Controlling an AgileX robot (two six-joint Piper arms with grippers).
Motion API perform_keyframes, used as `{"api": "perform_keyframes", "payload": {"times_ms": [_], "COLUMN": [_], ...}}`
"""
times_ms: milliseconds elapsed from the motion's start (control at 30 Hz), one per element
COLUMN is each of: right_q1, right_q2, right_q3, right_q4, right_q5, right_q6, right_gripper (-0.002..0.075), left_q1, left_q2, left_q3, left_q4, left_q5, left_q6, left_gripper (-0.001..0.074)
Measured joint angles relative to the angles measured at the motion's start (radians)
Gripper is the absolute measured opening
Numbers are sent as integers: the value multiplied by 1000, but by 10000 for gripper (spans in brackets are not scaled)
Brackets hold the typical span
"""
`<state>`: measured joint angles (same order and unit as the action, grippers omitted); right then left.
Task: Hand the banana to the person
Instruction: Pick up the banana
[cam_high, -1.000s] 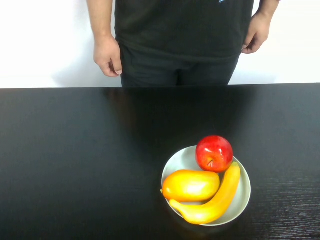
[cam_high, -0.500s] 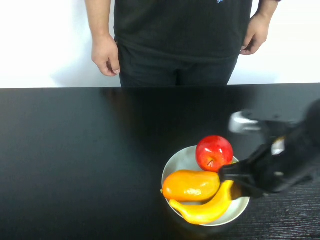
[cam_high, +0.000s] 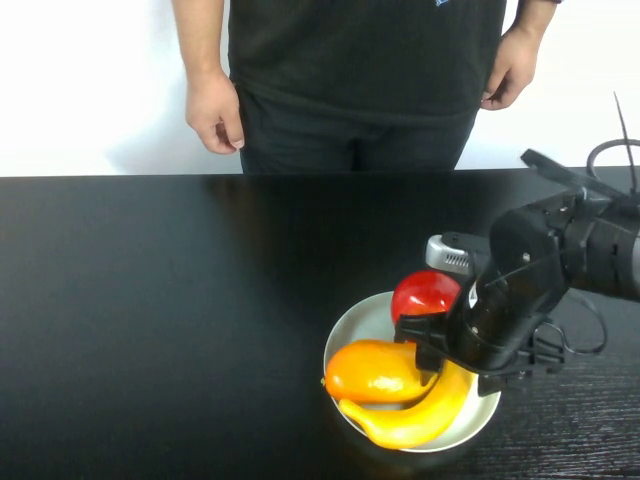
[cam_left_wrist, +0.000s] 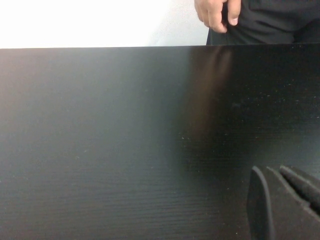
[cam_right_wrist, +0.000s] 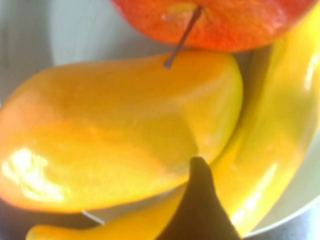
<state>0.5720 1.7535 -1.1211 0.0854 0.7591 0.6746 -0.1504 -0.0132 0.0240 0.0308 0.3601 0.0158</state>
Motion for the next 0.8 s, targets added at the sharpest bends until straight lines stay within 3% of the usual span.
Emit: {"api": "perform_keyframes", "payload": {"times_ms": [500, 800], "right_q1": [2, 2], "right_q2": [84, 117], "right_q3": [0, 0], "right_q4": [-18, -23], "right_q5": [-48, -81], "right_q6": [43, 43], "right_gripper": [440, 267], "left_q1": [0, 0], "left_q2": [0, 0], "left_q3": [0, 0], "left_q4": [0, 0], "left_q5": [0, 0], "left_q6": [0, 0], "left_gripper": [-4, -4]}}
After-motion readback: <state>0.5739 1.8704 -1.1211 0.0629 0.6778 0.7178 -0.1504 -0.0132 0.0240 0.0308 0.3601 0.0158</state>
